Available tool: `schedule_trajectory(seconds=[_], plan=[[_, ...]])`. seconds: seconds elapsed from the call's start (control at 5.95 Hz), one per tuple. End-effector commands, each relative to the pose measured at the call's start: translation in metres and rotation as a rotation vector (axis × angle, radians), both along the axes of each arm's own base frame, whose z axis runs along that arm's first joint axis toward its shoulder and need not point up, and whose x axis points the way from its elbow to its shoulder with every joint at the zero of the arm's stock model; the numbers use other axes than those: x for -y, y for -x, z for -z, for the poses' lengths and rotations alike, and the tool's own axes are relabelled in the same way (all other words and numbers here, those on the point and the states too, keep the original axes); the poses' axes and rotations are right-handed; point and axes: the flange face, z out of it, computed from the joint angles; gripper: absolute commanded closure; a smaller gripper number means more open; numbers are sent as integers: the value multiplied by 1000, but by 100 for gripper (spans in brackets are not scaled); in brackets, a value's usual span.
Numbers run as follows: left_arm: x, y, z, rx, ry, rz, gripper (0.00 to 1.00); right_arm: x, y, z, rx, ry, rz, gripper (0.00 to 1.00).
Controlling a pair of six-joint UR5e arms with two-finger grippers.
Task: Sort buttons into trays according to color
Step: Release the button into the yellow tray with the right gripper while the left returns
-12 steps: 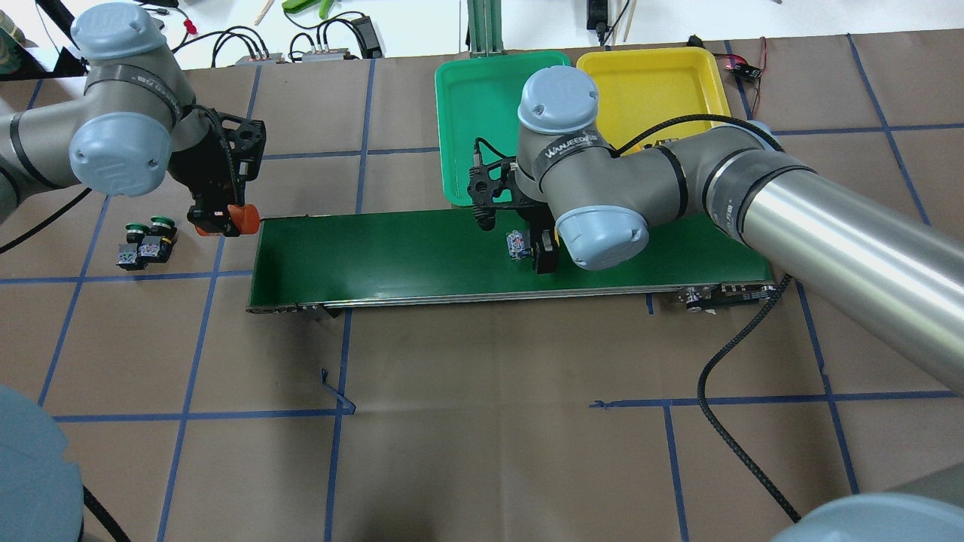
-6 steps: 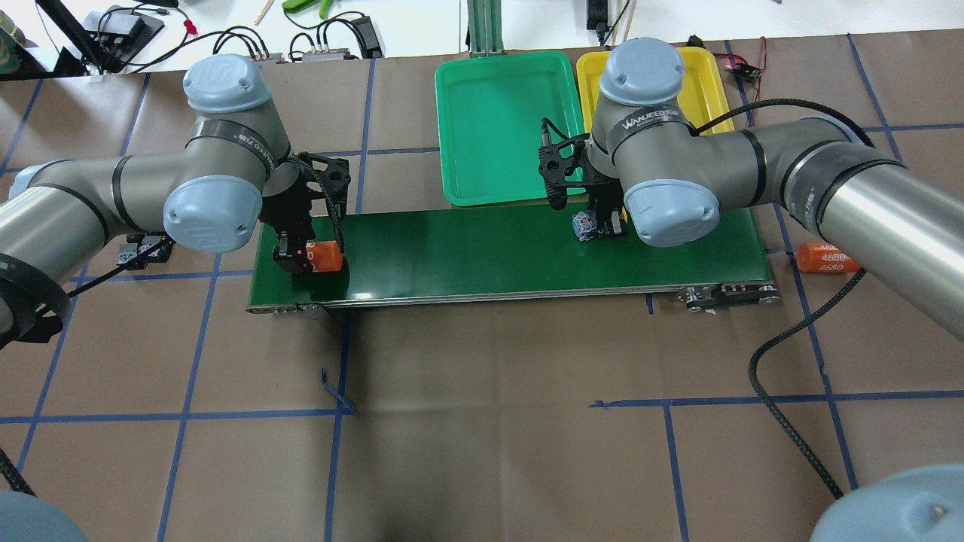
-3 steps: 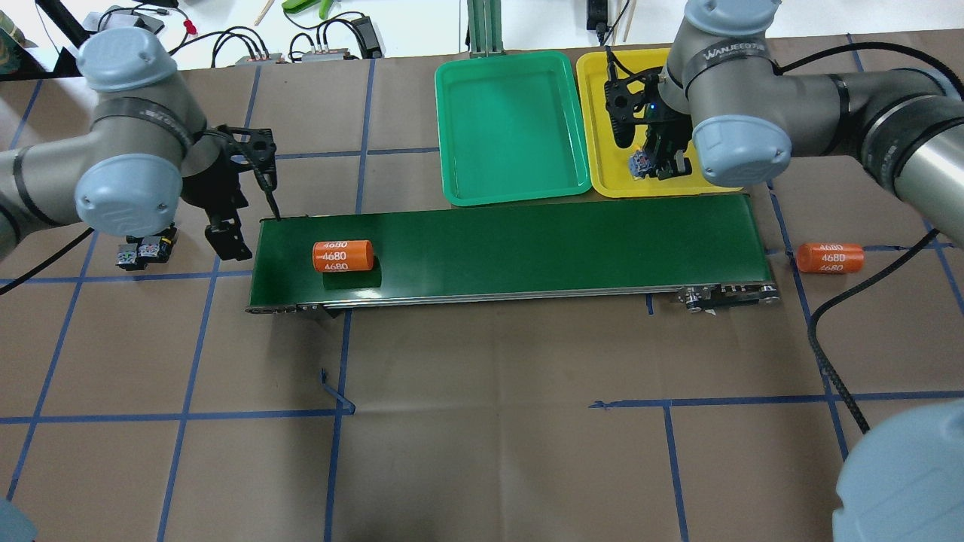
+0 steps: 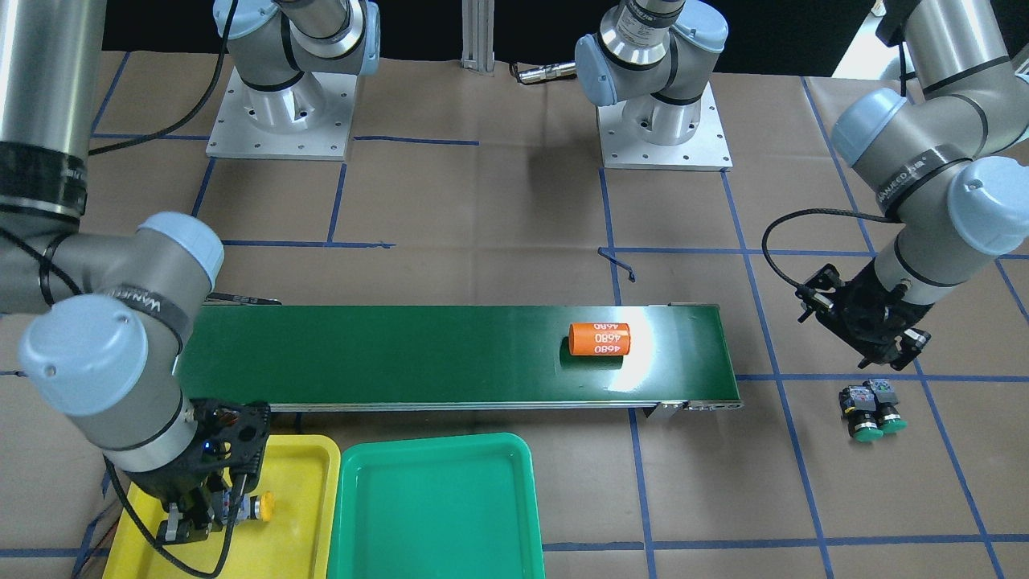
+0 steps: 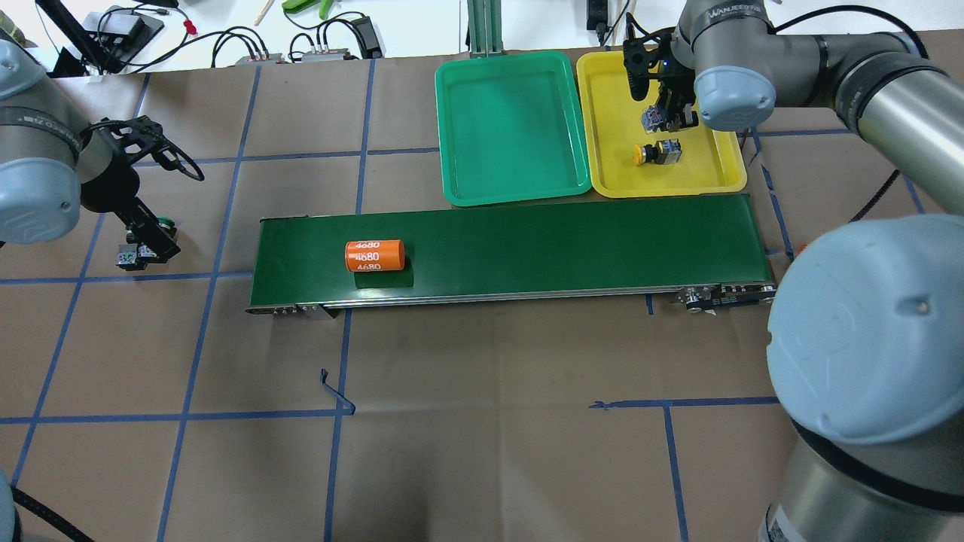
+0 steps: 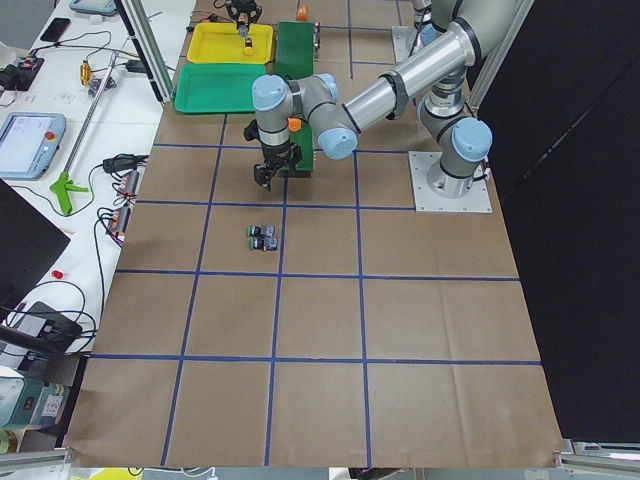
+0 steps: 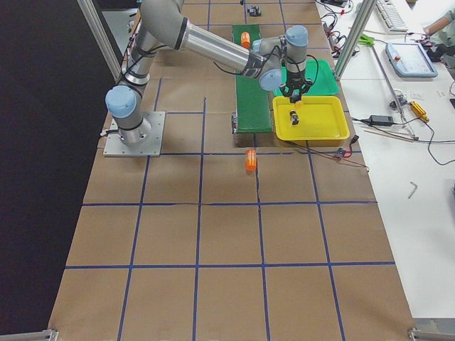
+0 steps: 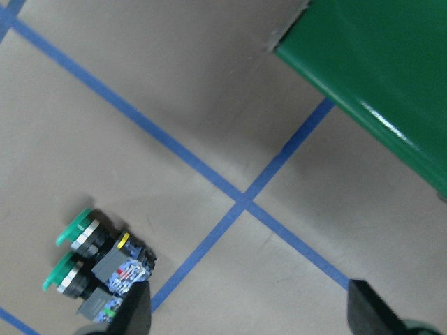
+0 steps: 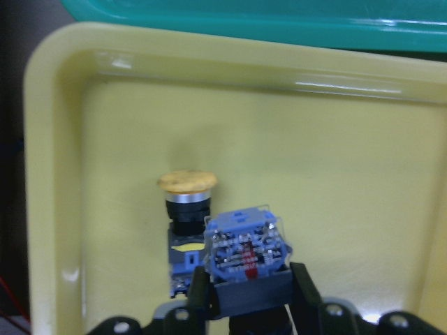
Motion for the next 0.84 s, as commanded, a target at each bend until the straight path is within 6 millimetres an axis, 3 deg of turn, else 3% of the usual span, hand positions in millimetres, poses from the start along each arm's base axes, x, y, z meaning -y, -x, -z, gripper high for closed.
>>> schedule_trajectory(seconds=[0.0, 0.17, 0.34, 0.67], plan=[[10, -47, 43, 3, 25, -280, 2, 32, 3, 21, 48, 22, 5, 59], [22, -54, 53, -7, 49, -382, 3, 33, -2, 10, 109, 38, 41, 1], [26, -54, 55, -10, 54, -428, 3, 28, -1, -11, 99, 53, 43, 0], [50, -70, 95, -4, 42, -429, 3, -15, -11, -64, 108, -117, 73, 0]])
